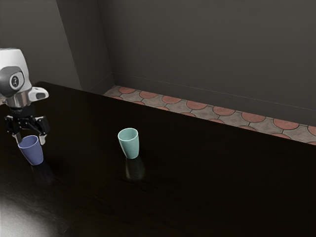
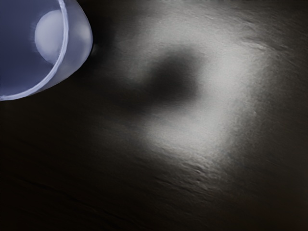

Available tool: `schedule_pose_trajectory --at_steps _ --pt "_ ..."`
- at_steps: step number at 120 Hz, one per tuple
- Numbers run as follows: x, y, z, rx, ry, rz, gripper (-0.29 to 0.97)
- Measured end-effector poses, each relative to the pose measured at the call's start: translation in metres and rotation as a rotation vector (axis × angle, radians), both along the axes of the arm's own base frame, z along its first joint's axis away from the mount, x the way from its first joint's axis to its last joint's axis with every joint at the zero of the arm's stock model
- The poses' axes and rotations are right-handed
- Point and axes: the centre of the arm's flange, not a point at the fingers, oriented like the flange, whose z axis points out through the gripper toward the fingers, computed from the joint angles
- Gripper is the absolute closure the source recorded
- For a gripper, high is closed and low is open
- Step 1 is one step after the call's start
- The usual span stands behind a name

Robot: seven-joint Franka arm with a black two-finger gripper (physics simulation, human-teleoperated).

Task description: Place the left cup onto the right cup

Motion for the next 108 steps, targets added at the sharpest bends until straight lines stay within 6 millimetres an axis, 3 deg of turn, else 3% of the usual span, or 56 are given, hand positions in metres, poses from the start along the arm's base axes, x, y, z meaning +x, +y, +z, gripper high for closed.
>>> schedule_pose_trajectory --at_steps 28,65,108 --pt "0.005 0.012 -0.015 -0.004 -0.025 -0.021 0.0" --pt "0.027 0.024 -0.026 0.006 -0.049 -0.069 0.0" --pt "0.03 0.035 -0.044 -0.006 -0.065 -0.086 0.0"
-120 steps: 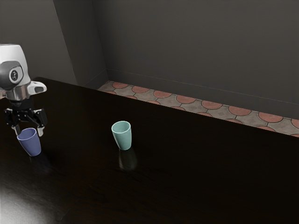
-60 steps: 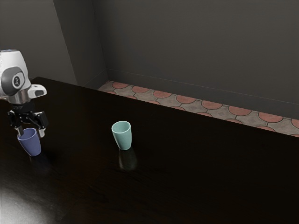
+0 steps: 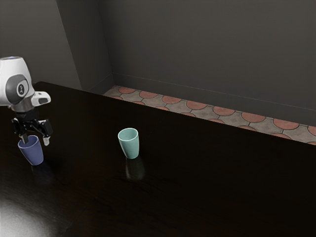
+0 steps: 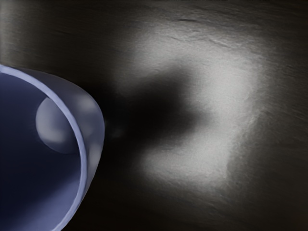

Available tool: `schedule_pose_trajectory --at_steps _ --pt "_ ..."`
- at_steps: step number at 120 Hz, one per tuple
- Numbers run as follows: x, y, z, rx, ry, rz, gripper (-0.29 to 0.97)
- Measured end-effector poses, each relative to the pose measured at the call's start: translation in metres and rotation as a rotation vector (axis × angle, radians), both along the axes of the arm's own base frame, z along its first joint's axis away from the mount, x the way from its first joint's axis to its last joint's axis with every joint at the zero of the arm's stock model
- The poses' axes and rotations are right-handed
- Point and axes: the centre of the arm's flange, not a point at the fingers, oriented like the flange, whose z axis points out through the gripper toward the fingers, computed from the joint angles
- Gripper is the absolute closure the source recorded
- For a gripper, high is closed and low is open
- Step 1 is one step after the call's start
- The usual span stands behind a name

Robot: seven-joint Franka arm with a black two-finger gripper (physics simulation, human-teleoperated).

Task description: Place the left cup onto the right cup

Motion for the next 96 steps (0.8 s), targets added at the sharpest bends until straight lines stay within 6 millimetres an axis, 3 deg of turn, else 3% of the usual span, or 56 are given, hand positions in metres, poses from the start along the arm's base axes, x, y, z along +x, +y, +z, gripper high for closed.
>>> schedule_pose_trajectory --at_steps 96 --pt "0.01 0.014 -0.034 0.008 -0.038 -0.036 0.0"
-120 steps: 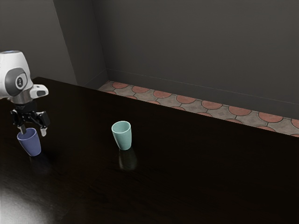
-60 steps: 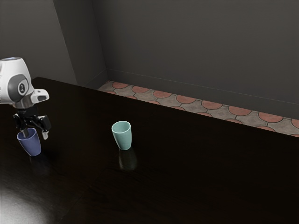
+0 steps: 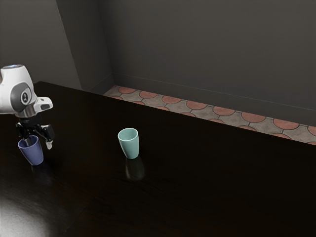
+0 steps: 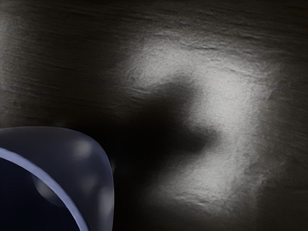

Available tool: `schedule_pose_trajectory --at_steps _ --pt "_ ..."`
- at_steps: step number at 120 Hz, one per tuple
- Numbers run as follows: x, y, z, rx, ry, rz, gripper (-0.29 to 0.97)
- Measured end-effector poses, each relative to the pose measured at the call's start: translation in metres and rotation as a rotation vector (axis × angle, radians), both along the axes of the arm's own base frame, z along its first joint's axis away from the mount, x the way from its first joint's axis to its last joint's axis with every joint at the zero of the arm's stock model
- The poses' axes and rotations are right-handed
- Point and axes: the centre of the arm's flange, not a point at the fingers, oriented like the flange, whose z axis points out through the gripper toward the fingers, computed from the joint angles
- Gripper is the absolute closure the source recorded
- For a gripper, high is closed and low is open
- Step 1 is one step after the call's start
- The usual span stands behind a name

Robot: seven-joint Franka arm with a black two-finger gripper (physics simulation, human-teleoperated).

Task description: Place the left cup onto the right cup

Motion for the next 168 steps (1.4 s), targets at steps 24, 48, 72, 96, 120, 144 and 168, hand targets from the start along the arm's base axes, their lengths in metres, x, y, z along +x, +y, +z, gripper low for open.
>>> schedule_pose_trajectory --at_steps 24,48,72,96,120,144,168 --pt "0.0 0.001 -0.003 0.001 -0.002 -0.004 0.0" --pt "-0.001 0.005 -0.009 0.0 0.001 -0.002 0.0" --pt "-0.001 0.006 -0.008 0.003 -0.005 -0.005 0.14" --pt "-0.001 0.006 -0.004 0.006 -0.011 -0.006 0.42" --pt "-0.001 0.005 -0.001 0.009 -0.007 -0.014 0.65" --pt "-0.002 0.005 0.0 0.009 0.002 -0.019 0.75" --pt "-0.004 0.005 0.001 0.009 0.01 -0.02 0.77"
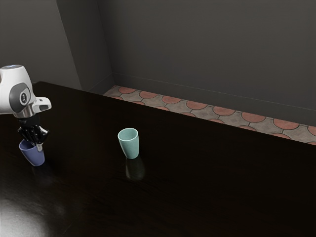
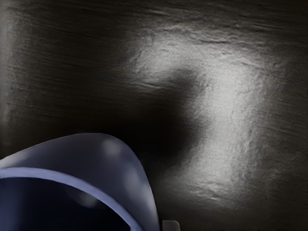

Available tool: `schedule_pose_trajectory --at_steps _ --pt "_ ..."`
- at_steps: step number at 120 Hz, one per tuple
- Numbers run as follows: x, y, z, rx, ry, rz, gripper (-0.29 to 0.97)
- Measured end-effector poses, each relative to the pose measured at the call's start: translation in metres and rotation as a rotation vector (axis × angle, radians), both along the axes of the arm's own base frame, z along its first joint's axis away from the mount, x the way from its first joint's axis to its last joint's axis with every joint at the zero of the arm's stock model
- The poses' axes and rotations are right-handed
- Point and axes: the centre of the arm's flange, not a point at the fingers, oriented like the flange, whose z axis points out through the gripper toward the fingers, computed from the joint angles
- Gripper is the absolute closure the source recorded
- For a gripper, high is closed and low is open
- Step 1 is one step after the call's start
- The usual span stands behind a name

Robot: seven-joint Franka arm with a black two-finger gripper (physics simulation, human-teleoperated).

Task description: Place the left cup onto the right cup

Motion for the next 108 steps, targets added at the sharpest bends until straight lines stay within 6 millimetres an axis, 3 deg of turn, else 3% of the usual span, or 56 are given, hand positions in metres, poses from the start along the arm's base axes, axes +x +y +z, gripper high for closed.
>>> schedule_pose_trajectory --at_steps 48,81,108 --pt "-0.001 0.0 0.008 0.009 -0.002 -0.001 0.78" --pt "0.001 -0.017 0.053 0.023 -0.041 -0.022 0.78" --pt "0.005 -0.056 0.098 0.026 -0.047 -0.068 0.78"
